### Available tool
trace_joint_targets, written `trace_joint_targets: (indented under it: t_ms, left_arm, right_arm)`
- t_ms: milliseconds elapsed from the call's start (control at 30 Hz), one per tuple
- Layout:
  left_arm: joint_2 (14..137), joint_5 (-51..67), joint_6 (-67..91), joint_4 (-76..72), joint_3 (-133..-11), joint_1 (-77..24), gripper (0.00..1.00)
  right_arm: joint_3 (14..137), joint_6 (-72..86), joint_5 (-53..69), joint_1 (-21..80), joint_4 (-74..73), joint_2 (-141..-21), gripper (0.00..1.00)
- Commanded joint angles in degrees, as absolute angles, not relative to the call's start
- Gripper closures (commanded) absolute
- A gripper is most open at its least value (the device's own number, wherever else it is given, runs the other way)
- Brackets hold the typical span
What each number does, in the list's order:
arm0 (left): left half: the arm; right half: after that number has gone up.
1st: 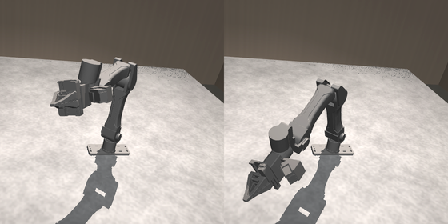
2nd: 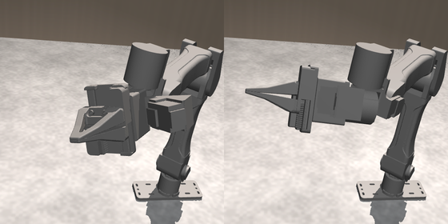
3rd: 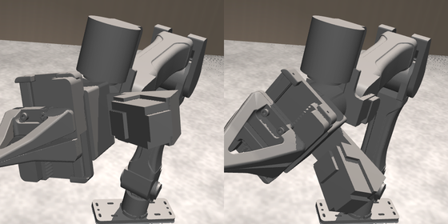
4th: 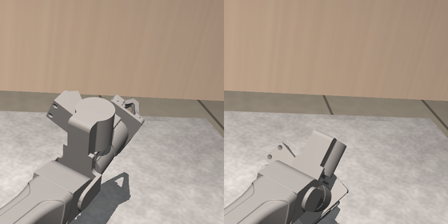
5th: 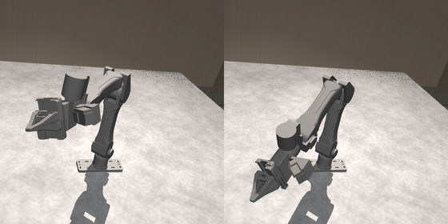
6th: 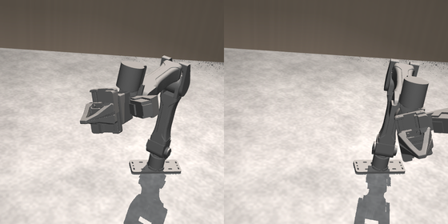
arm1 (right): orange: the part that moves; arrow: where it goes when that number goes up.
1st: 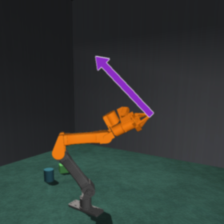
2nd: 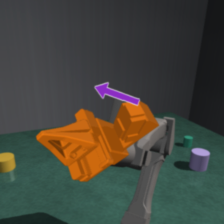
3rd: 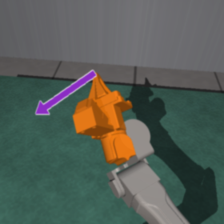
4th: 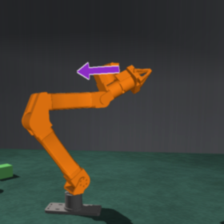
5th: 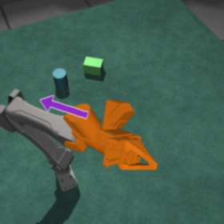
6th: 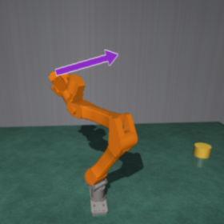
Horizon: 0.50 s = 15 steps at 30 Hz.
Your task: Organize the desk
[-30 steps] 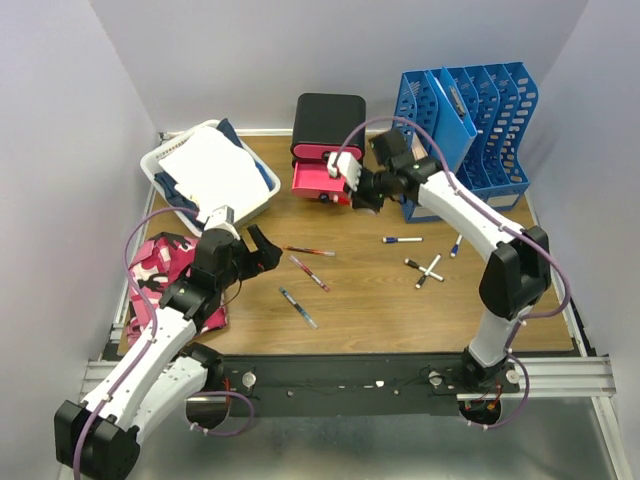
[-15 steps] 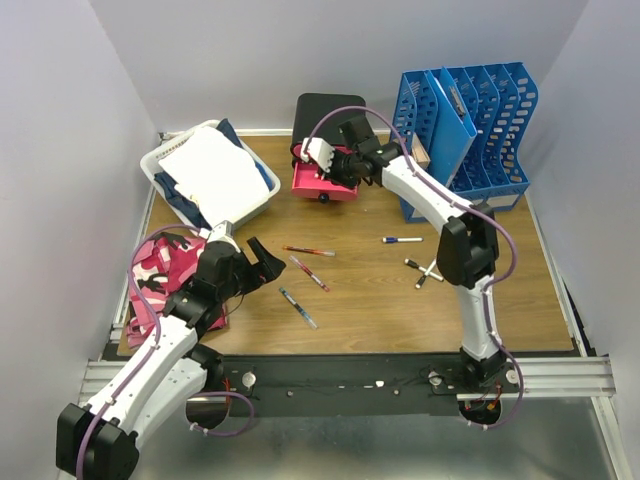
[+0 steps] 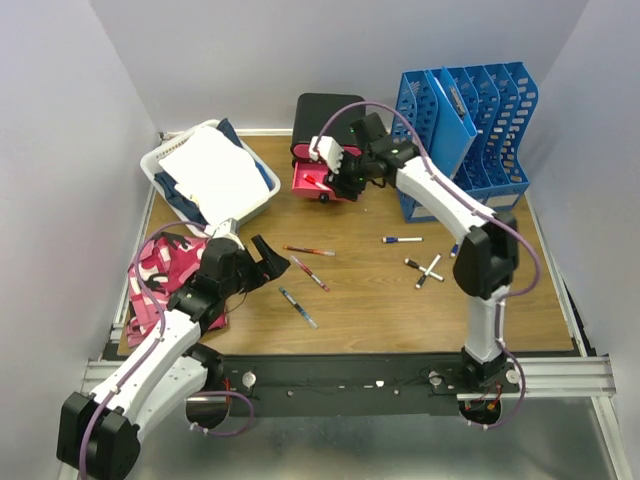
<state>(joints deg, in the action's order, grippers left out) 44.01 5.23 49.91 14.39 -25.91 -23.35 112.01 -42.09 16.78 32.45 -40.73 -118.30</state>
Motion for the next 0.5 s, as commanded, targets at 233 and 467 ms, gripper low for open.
trace_joint_targets:
  t_ms: [233, 467]
  left_arm:
    - [47.9, 9.2, 46.7, 7.7, -27.3, -23.2, 0.02]
    - [49.7, 11.1, 45.9, 5.5, -27.5, -23.2, 0.02]
  right_arm:
    - [79.9, -45.6, 23.9, 26.2, -52.3, -96.5, 0.39]
    - [80.6, -51.9, 24.6, 19.2, -51.9, -100.8, 0.38]
